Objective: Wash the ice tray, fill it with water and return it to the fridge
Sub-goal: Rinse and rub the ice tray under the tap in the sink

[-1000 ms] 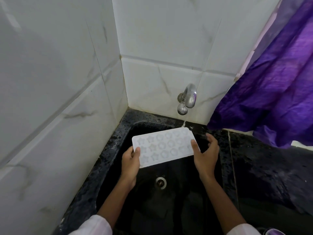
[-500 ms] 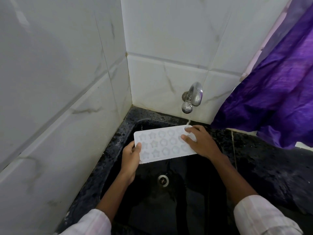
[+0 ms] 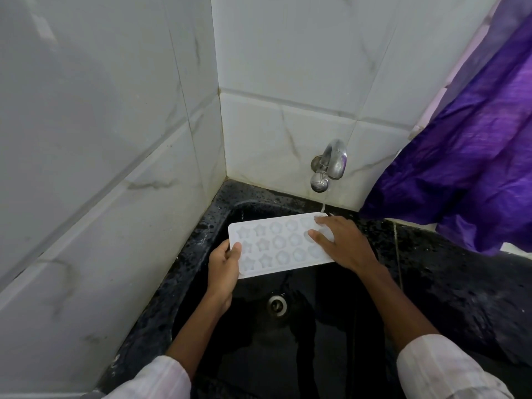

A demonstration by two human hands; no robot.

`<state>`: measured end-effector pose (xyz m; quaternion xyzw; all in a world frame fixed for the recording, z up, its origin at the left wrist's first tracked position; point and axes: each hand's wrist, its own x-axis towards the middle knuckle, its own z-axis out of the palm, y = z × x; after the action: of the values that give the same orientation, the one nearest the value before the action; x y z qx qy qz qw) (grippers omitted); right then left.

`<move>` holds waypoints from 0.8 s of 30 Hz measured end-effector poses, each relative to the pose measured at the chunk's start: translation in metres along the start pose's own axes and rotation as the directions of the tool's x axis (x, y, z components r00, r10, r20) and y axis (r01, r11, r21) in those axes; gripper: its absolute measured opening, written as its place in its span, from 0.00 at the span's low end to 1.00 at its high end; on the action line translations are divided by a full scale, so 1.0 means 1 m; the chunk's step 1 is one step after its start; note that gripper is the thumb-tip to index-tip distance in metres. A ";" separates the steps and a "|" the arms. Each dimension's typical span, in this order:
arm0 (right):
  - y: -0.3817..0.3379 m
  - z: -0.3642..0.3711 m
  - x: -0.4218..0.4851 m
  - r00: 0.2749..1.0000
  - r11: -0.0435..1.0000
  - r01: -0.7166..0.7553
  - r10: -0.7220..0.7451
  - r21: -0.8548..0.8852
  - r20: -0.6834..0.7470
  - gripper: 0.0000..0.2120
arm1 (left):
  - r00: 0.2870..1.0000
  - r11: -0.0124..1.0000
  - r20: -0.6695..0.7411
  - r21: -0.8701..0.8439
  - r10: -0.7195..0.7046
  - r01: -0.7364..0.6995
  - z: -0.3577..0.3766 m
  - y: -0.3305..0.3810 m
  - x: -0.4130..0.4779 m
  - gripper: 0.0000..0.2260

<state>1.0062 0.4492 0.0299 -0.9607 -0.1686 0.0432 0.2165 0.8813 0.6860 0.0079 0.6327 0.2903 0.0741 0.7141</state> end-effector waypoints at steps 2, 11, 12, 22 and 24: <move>0.000 -0.001 -0.001 1.000 1.000 -0.009 0.009 0.000 -0.006 0.25 | 1.000 1.000 0.000 -0.002 0.000 0.000 0.000 0.001 0.000 0.09; 0.004 0.000 0.002 0.998 0.998 0.038 -0.040 0.051 0.050 0.25 | 1.000 1.000 -0.010 0.020 0.010 -0.010 0.000 -0.002 -0.001 0.09; 0.004 0.000 0.002 0.998 0.998 0.040 -0.043 0.053 0.051 0.25 | 1.000 1.000 -0.013 0.018 0.011 -0.011 0.000 -0.003 -0.002 0.09; 0.003 0.004 0.003 0.996 0.999 0.027 -0.029 0.024 0.090 0.25 | 1.000 1.000 -0.016 0.013 0.005 -0.005 -0.002 -0.005 -0.002 0.10; 0.001 0.005 0.003 0.994 0.999 0.047 -0.048 0.009 0.103 0.25 | 1.000 1.000 -0.016 0.018 0.004 -0.003 -0.003 -0.007 -0.002 0.10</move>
<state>1.0089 0.4511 0.0249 -0.9521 -0.2023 0.0881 0.2116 0.8763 0.6858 0.0024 0.6390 0.2956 0.0778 0.7058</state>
